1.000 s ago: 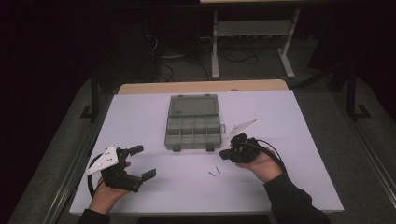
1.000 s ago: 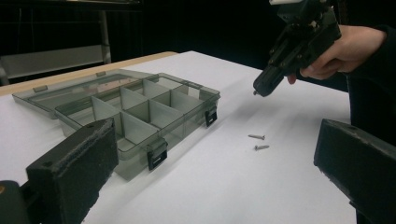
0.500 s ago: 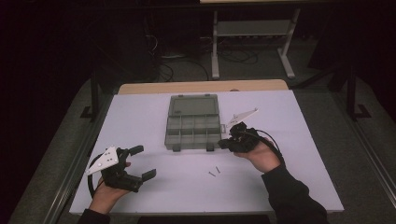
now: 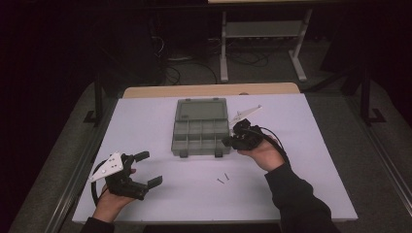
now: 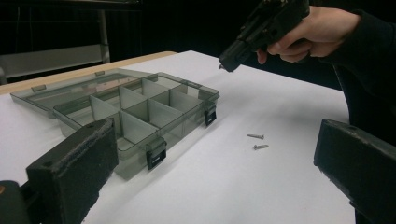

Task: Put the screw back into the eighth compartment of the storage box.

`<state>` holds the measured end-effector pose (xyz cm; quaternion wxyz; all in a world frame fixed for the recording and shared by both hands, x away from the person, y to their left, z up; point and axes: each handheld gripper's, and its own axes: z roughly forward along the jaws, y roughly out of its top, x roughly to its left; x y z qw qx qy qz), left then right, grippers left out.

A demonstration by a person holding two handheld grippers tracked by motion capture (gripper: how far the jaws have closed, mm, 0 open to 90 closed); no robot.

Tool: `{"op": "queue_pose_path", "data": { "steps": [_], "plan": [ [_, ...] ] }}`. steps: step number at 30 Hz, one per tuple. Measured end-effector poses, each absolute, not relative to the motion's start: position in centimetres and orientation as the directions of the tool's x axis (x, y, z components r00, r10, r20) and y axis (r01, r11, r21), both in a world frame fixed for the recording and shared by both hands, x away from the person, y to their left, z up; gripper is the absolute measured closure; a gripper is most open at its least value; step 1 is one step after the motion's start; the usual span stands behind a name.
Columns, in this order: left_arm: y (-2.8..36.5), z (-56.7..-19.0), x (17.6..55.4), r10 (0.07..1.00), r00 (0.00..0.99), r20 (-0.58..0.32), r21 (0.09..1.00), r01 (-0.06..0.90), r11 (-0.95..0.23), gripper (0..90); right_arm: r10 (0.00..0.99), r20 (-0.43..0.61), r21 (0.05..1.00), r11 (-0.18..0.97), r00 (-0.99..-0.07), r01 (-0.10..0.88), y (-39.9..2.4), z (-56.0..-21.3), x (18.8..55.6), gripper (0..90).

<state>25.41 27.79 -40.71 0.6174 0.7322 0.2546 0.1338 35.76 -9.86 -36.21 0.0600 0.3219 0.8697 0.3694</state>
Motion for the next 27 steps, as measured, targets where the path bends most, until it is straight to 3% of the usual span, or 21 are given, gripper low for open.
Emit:
{"op": "queue_pose_path", "data": {
  "steps": [27],
  "plan": [
    [27.8, -40.7, 25.3, 0.538, 0.834, -0.125, 0.971, 0.213, -0.105, 0.0, 0.647, 0.086, 0.647, 0.542, -0.758, 0.536, -8.3, -38.4, 39.1, 86.6]
  ]
}}
